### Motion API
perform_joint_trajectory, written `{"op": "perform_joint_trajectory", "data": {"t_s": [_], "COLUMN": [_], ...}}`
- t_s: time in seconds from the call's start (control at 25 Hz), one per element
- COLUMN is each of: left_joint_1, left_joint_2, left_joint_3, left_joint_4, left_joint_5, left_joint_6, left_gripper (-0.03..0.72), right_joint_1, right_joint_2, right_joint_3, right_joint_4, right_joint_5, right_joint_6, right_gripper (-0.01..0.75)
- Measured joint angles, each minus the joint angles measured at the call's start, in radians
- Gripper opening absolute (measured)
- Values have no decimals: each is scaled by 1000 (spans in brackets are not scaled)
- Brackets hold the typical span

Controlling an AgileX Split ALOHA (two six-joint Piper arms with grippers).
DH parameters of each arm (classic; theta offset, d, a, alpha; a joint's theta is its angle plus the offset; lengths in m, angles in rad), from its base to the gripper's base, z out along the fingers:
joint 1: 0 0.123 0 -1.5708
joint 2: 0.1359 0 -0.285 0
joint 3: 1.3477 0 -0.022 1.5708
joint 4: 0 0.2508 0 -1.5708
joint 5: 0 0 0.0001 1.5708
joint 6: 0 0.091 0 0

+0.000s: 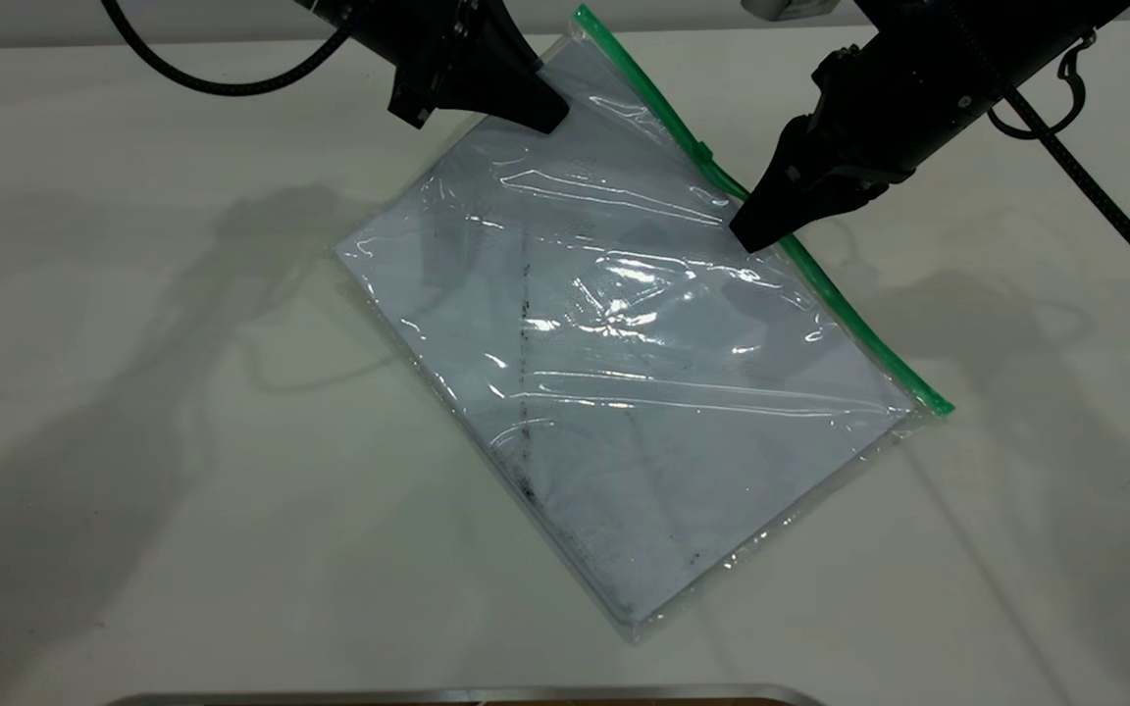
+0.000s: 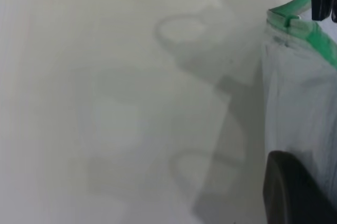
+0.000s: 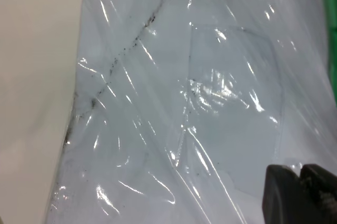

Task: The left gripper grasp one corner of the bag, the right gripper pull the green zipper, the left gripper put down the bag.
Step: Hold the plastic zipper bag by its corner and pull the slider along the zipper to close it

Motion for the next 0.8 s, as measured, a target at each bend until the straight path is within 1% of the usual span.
{"op": "perform_joint_trajectory", "data": {"t_s": [0.12,0.2,0.24,0.36,0.44,0.48,0.56,0.64,0.8], "left_joint_1": [0,0,0,0,0,0,0,-1,-5], "left_joint_2": [0,0,0,0,0,0,0,0,0], "left_joint_3": [0,0,0,0,0,0,0,0,0], "left_joint_4": [0,5,12,35,53,56,57,58,60], "left_joint_5": [3,4,4,4,4,4,4,4,4], "left_joint_6": [0,0,0,0,-2,-2,-2,-2,-2], "left_gripper": [53,53,53,53,53,53,53,53,53], "right_joint_1": [0,0,0,0,0,0,0,0,0], "right_joint_2": [0,0,0,0,0,0,0,0,0], "right_joint_3": [0,0,0,0,-2,-5,-19,-38,-67], "right_joint_4": [6,15,16,22,26,32,49,80,170], "right_joint_5": [-10,-39,-59,-105,-109,-106,-90,-60,-16], "right_joint_6": [1,1,1,-2,-26,-45,-78,-107,-171], "right_gripper": [99,151,196,362,471,513,565,578,555]}}
